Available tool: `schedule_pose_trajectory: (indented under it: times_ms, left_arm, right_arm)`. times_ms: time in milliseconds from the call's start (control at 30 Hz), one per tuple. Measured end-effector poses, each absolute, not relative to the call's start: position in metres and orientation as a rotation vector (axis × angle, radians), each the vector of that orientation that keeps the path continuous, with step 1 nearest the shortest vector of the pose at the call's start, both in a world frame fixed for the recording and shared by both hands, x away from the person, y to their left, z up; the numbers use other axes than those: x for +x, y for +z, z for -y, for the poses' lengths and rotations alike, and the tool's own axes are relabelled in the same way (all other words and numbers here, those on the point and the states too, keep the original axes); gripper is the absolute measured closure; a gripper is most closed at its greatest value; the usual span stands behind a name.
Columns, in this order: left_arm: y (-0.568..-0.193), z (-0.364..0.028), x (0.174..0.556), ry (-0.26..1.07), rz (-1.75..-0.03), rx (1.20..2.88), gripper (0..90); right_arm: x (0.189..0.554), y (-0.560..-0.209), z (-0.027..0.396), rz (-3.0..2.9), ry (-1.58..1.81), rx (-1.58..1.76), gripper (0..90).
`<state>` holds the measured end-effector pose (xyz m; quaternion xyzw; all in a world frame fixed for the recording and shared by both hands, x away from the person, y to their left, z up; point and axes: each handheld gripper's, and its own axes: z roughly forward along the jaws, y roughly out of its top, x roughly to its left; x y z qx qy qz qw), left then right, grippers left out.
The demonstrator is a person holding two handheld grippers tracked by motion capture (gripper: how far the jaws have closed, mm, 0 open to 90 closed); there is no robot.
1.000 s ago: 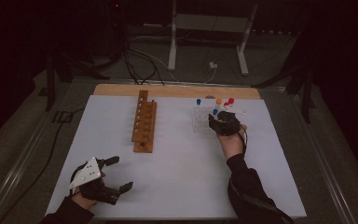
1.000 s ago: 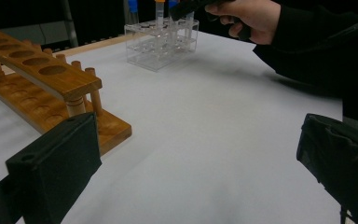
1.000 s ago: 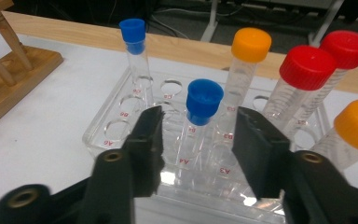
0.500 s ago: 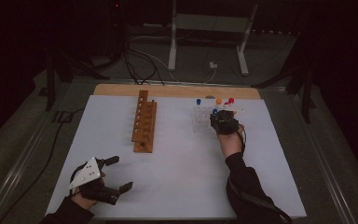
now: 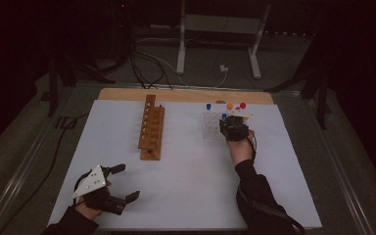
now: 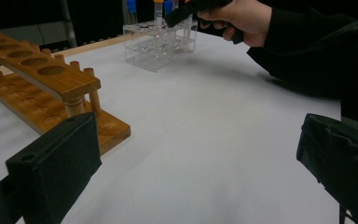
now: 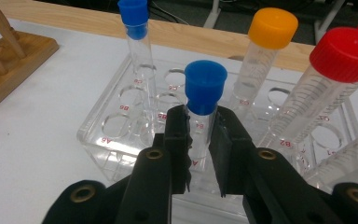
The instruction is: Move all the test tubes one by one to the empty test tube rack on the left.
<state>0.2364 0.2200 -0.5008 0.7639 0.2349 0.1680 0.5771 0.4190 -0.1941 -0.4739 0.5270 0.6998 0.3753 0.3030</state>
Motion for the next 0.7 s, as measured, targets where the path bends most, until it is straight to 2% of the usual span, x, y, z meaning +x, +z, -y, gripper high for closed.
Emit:
schedule_pose_trajectory:
  times_ms: [700]
  left_arm:
    - [-0.502,-0.217,0.237,0.392,-0.552,1.819,0.5]
  right_arm:
    - [0.406,-0.428,0.196,-1.827,1.041,1.264,76.8]
